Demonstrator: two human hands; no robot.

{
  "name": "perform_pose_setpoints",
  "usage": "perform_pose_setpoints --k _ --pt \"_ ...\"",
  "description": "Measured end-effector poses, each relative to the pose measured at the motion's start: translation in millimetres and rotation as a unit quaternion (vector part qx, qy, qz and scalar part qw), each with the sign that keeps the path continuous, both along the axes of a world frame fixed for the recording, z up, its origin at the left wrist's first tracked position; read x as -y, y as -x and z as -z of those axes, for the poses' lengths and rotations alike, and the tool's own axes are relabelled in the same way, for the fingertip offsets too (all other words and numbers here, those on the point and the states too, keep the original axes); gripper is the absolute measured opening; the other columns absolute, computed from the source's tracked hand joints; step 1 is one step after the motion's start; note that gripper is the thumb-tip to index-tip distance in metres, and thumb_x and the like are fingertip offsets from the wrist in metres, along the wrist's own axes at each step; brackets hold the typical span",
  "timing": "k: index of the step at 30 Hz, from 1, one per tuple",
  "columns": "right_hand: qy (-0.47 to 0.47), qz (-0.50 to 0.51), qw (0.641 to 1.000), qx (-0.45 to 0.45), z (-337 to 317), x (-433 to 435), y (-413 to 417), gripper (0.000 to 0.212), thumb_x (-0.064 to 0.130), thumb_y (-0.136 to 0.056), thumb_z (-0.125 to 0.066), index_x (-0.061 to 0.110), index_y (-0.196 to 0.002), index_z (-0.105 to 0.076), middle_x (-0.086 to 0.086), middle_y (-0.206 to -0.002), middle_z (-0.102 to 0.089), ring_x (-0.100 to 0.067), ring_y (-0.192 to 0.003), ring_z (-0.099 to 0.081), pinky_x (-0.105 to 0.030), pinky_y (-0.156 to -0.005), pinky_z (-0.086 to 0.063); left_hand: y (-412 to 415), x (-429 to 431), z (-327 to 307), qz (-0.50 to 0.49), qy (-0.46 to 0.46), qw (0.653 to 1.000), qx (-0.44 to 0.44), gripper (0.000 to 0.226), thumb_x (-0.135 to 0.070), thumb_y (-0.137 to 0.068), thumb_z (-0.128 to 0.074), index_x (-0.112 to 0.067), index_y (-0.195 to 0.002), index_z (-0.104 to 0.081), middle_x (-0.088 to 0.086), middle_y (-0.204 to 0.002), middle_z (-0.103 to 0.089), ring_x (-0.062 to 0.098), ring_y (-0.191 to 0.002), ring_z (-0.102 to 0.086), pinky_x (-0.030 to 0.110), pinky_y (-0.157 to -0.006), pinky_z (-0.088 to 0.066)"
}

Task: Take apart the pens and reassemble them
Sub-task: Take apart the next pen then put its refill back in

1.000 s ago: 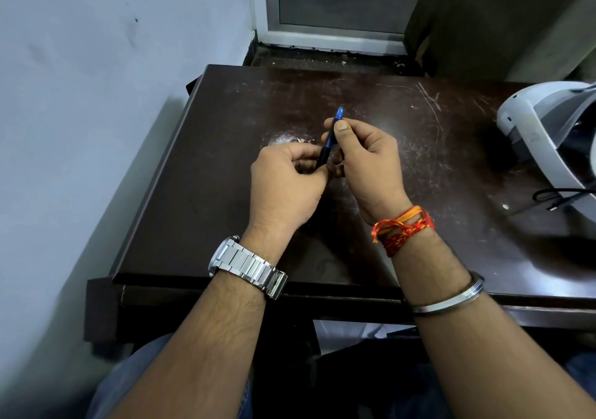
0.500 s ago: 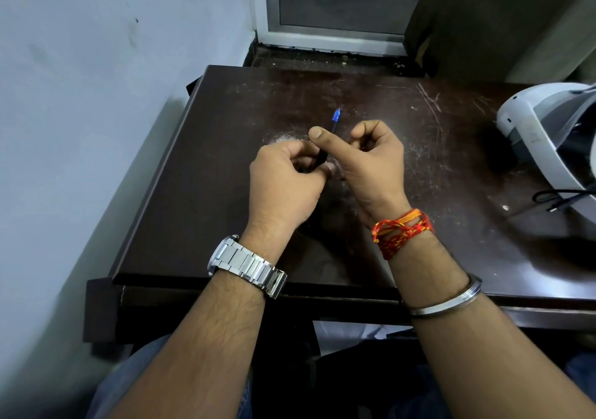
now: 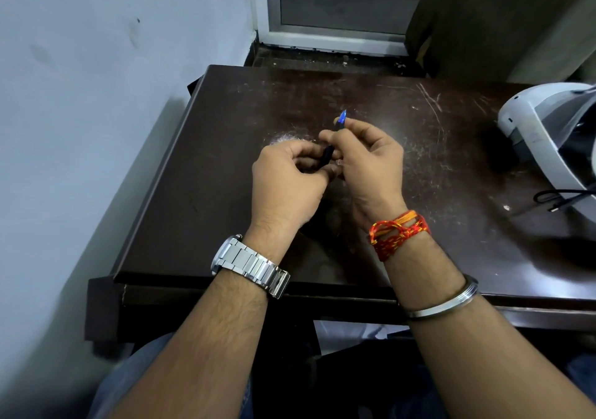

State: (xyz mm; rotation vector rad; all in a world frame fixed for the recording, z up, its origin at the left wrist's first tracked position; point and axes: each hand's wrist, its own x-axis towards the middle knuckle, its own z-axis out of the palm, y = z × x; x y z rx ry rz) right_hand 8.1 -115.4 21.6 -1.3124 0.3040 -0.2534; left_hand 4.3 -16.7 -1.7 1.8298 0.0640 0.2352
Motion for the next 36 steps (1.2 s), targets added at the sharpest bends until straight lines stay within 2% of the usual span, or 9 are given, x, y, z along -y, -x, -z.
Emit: perform_pose_setpoints --k 4,8,12,15,19,23,29,32,36 --pt "0.021 0.016 1.0 0.011 2.1 2.9 1.5 0.028 0.007 -0.073 -0.086 0.01 -0.093 -0.067 -0.003 -0.075 -0.068 -0.009 -0.063 -0.065 -0.021 -0.054 -0.055 -1.3 -1.9 0.3 -0.007 -0.014 1.0 0.004 0.019 -0.02 -0.067 -0.088 -0.029 -0.074 -0.074 -0.01 -0.069 -0.074 -0.003 -0.063 -0.068 0.021 -0.063 -0.056" --pt "-0.006 0.022 1.0 -0.003 1.5 1.8 -1.0 0.019 0.003 -0.078 -0.079 0.006 -0.094 -0.07 -0.002 -0.072 -0.067 -0.005 -0.058 -0.06 -0.025 -0.058 -0.052 -1.4 -1.9 2.2 -0.005 -0.005 1.0 -0.005 0.02 -0.021 -0.066 -0.088 -0.028 -0.08 -0.076 -0.008 -0.072 -0.075 0.004 -0.068 -0.072 0.028 -0.067 -0.061" --pt "0.015 0.028 0.999 0.006 3.0 2.5 0.6 0.024 0.009 -0.074 -0.085 0.01 -0.091 -0.068 -0.003 -0.074 -0.061 -0.001 -0.054 -0.058 -0.02 -0.052 -0.051 -1.2 -2.1 1.2 -0.007 -0.011 1.0 -0.001 0.021 -0.02 -0.067 -0.088 -0.032 -0.075 -0.073 -0.01 -0.069 -0.074 0.0 -0.065 -0.069 0.025 -0.065 -0.06" --pt "-0.002 0.021 1.0 -0.012 2.8 1.5 -2.1 0.018 0.008 -0.079 -0.079 0.007 -0.095 -0.071 -0.005 -0.078 -0.064 -0.007 -0.062 -0.057 -0.026 -0.063 -0.05 -1.5 -2.0 1.5 -0.014 -0.01 1.0 -0.004 0.022 -0.02 -0.066 -0.089 -0.031 -0.075 -0.073 -0.009 -0.07 -0.074 0.001 -0.065 -0.07 0.026 -0.065 -0.06" --pt "0.019 0.02 1.0 -0.002 3.7 1.4 -1.0 0.02 0.006 -0.077 -0.082 0.011 -0.09 -0.068 -0.001 -0.074 -0.06 -0.003 -0.056 -0.057 -0.02 -0.051 -0.051 -0.9 -1.8 1.5 -0.014 -0.013 1.0 -0.001 0.02 -0.019 -0.068 -0.088 -0.029 -0.079 -0.075 -0.01 -0.071 -0.074 -0.001 -0.065 -0.07 0.024 -0.064 -0.059" --pt "-0.017 -0.005 1.0 -0.016 2.5 0.4 -1.8 0.021 0.005 -0.082 -0.076 0.004 -0.102 -0.067 -0.006 -0.077 -0.063 -0.003 -0.052 -0.055 -0.018 -0.047 -0.048 -1.4 -2.3 1.3 -0.013 -0.019 1.0 -0.004 0.024 -0.018 -0.067 -0.09 -0.033 -0.073 -0.072 -0.012 -0.07 -0.073 -0.003 -0.064 -0.069 0.021 -0.062 -0.057" --pt "0.014 -0.004 1.0 -0.014 3.9 1.4 -0.7 0.027 0.012 -0.079 -0.082 0.006 -0.1 -0.066 -0.006 -0.084 -0.059 -0.009 -0.067 -0.056 -0.023 -0.058 -0.052 -0.4 -1.6 -0.2 -0.019 -0.031 0.999 0.001 0.021 -0.021 -0.066 -0.09 -0.03 -0.072 -0.072 -0.013 -0.069 -0.072 -0.005 -0.063 -0.067 0.013 -0.059 -0.053" --pt "0.001 -0.013 1.0 -0.018 3.6 0.5 -1.1 0.019 0.007 -0.085 -0.074 0.0 -0.102 -0.068 -0.007 -0.078 -0.063 -0.008 -0.059 -0.055 -0.019 -0.05 -0.05 -0.4 -1.3 0.4 -0.012 -0.027 1.0 0.001 0.026 -0.016 -0.067 -0.09 -0.033 -0.071 -0.07 -0.014 -0.068 -0.073 -0.006 -0.062 -0.067 0.015 -0.06 -0.054" --pt "0.006 0.0 1.0 -0.019 4.6 0.8 -1.6 0.023 0.01 -0.08 -0.081 0.007 -0.097 -0.066 -0.004 -0.078 -0.058 -0.005 -0.057 -0.054 -0.02 -0.052 -0.05 -0.5 -0.7 0.1 -0.017 -0.036 0.999 0.002 0.025 -0.019 -0.067 -0.09 -0.033 -0.071 -0.069 -0.013 -0.067 -0.071 -0.007 -0.061 -0.065 0.013 -0.058 -0.052"
